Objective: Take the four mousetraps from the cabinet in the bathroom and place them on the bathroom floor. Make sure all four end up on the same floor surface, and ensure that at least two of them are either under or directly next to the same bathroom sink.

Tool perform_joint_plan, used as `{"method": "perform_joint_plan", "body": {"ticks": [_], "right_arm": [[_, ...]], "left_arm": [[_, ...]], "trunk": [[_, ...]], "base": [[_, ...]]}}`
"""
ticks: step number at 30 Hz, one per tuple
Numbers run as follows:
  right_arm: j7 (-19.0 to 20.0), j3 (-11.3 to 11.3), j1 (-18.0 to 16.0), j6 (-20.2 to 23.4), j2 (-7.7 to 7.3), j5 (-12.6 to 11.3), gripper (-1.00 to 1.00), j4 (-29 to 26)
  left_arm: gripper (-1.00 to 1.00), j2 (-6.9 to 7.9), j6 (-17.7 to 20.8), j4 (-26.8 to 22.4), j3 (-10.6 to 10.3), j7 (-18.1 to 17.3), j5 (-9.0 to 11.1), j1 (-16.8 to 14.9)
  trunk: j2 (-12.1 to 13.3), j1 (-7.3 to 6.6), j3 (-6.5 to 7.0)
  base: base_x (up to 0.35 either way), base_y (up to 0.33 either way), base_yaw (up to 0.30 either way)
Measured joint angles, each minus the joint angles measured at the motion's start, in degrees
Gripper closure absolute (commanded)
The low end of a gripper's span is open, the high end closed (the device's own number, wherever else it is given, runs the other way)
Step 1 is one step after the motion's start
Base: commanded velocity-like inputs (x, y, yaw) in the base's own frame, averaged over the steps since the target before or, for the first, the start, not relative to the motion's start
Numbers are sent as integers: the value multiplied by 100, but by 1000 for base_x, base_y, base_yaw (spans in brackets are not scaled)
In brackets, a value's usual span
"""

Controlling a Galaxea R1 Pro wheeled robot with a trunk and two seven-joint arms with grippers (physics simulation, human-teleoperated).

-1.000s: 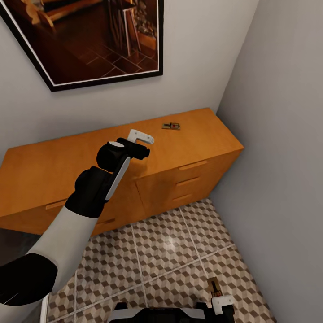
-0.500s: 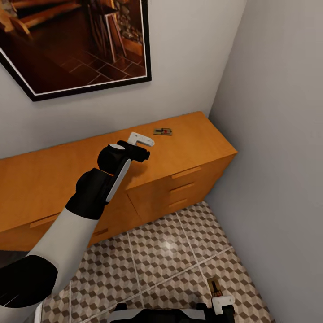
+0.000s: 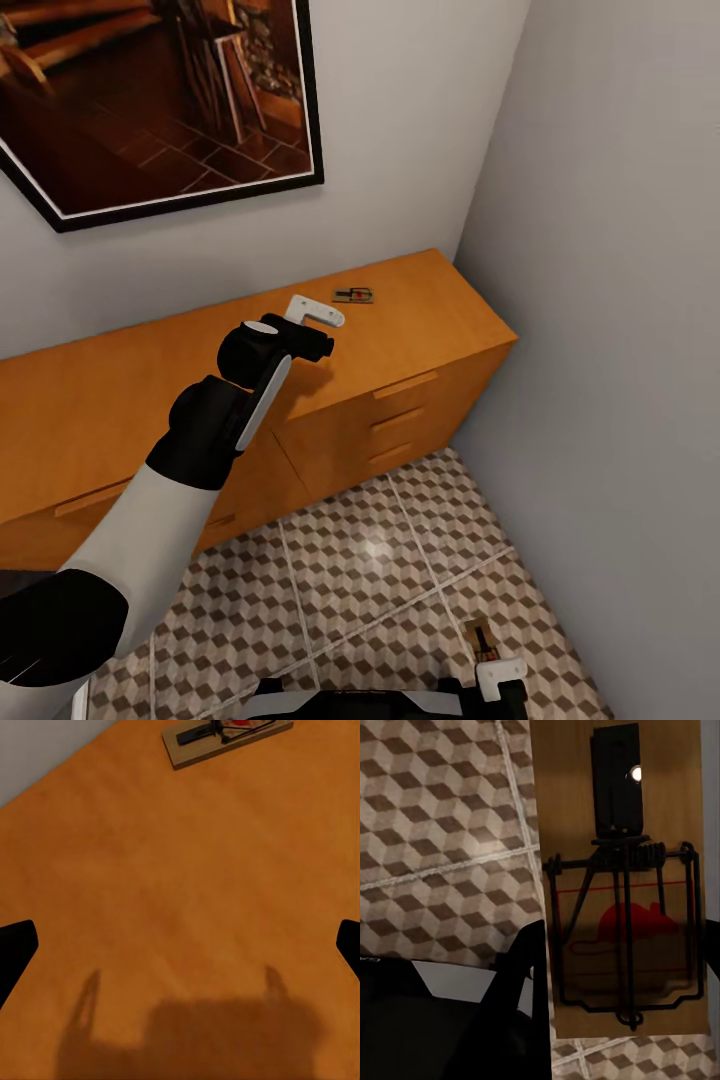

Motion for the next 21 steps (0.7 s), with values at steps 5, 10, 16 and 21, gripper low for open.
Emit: {"method": "perform_joint_plan", "body": {"ticks": [5,10,16,21], "right_arm": [[-5,1,0,3,-1,1,100,0],[-2,1,0,2,2,0,100,0],[0,1,1,-1,3,0,100,-1],[0,1,1,-1,3,0,100,-2]], "left_arm": [[-100,0,0,0,0,0,0,0],[-100,0,0,6,0,0,0,18],[-100,6,-1,14,-1,0,-2,40],[-100,7,-1,63,-1,0,-2,43]], "trunk": [[0,0,0],[0,0,0],[0,0,14],[0,0,42]], "base": [[0,0,-1],[0,0,-5],[0,0,-113],[0,0,-193]]}}
